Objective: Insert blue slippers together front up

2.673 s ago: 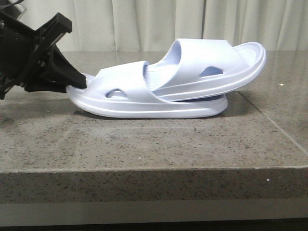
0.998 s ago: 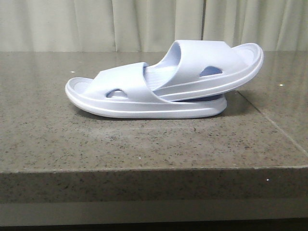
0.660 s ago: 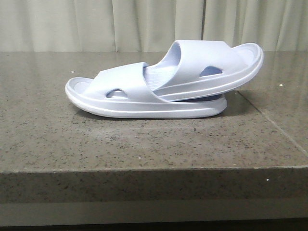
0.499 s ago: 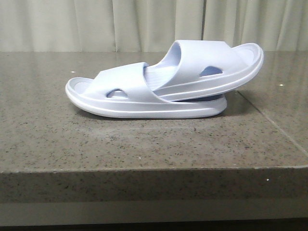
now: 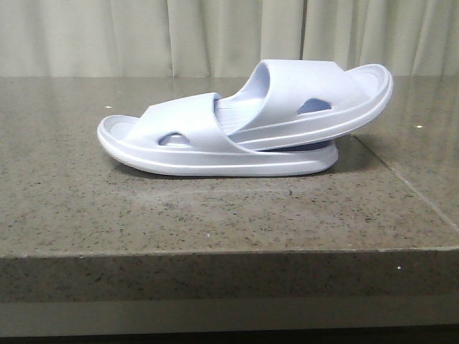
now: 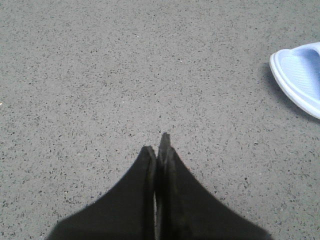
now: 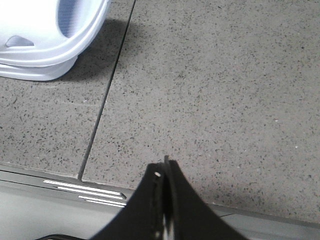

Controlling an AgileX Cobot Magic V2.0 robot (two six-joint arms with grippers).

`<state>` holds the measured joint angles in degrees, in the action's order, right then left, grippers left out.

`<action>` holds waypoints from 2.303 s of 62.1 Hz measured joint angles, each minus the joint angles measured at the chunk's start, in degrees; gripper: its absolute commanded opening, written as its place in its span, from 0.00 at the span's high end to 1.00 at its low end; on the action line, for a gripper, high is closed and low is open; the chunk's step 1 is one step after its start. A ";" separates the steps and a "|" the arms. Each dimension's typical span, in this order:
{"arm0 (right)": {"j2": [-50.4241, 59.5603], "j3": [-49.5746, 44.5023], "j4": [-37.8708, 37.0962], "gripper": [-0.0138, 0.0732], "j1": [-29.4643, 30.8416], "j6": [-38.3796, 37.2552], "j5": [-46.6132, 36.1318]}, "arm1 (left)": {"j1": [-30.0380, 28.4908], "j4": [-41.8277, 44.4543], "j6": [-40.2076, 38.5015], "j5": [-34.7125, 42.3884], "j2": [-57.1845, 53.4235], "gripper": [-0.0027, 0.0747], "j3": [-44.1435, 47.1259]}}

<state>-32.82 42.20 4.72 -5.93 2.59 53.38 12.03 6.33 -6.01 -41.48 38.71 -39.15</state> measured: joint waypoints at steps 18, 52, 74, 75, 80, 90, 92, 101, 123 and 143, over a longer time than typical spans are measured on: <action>0.00 0.00 0.00 0.92 0.00 0.00 0.00 | -2.72 -4.80 4.73 2.42 -2.63 0.99 2.03; 0.00 0.00 0.00 0.92 0.00 0.00 0.00 | -13.79 -12.09 11.92 31.96 -34.55 0.99 35.64; 0.13 0.00 0.11 0.92 0.00 0.00 0.11 | -13.79 -11.38 10.49 40.00 -38.88 0.99 39.36; 0.13 0.00 0.11 0.92 0.00 0.00 0.11 | -13.69 -11.38 10.49 40.43 -38.88 0.99 39.36; 0.13 0.00 0.11 0.92 0.00 0.00 0.11 | -12.95 -11.18 10.49 41.06 -38.88 0.99 39.36; 0.13 0.00 0.11 0.92 0.00 0.00 0.11 | -11.98 -11.04 10.45 41.48 -38.88 0.99 39.36; 0.13 0.00 0.11 0.92 0.00 0.00 0.11 | -11.98 -11.04 10.45 41.48 -38.88 0.99 39.36; 0.13 0.00 0.11 0.92 0.00 0.00 0.21 | -11.98 -11.04 10.45 41.48 -38.88 0.99 39.36; 0.13 0.00 0.11 0.92 0.00 0.00 0.21 | -11.98 -11.04 10.36 41.48 -38.88 0.99 39.36; 0.13 0.00 0.11 0.92 0.00 0.00 0.21 | -11.98 -11.04 10.36 41.48 -38.88 0.99 39.36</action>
<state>-32.68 42.20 4.83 -5.93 2.59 53.59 0.05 -4.71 4.34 0.00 -0.17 0.21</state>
